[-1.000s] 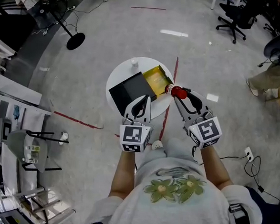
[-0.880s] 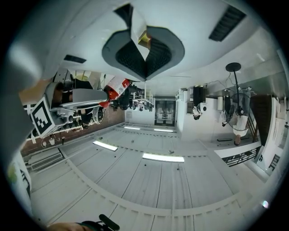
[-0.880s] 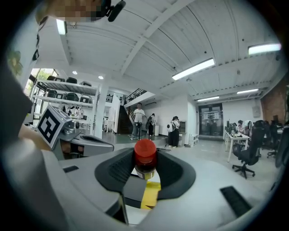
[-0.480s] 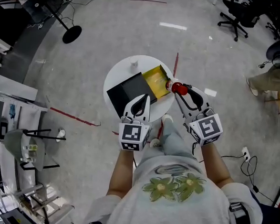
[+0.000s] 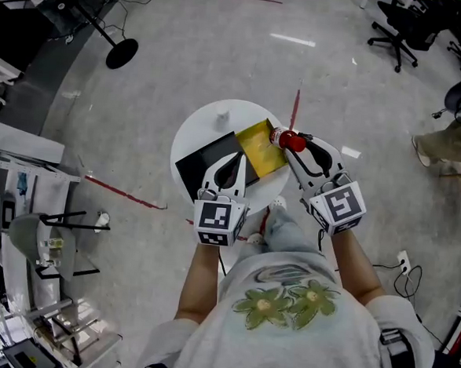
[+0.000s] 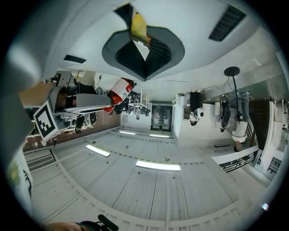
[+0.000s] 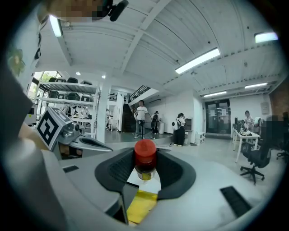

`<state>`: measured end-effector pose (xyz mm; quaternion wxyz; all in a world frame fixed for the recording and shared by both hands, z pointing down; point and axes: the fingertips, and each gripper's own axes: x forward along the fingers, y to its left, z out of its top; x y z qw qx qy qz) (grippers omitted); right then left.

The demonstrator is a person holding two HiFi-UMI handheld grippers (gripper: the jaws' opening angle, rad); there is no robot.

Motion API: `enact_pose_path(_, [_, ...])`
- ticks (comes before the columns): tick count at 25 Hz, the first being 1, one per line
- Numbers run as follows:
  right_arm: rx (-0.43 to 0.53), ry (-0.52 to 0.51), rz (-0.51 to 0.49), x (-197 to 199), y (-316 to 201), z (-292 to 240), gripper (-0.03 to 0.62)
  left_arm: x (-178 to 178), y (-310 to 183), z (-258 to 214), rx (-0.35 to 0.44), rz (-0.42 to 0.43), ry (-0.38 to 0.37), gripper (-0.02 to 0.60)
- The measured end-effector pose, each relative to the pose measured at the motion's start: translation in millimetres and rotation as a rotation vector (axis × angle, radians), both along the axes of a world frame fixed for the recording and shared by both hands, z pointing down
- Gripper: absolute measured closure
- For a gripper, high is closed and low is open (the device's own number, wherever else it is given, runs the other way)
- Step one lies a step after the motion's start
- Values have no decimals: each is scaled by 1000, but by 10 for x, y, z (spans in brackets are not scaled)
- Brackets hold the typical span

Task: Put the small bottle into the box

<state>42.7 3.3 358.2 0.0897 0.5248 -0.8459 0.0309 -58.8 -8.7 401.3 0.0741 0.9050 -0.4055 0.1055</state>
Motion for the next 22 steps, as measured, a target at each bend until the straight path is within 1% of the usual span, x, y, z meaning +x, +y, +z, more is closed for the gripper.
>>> enact_pose_path(8, [-24,-11,-26,35,-363,124,448,30,-286,98,-27,-28,-15,578])
enact_pose_path(15, [-52,-9,-55,39,-503,263,448,20,-402,187,-42,-50,-24,578])
enact_pose_path(22, [-85,4,-100,106,-698,460,448,90,-554,331,-58,-80,-42,578])
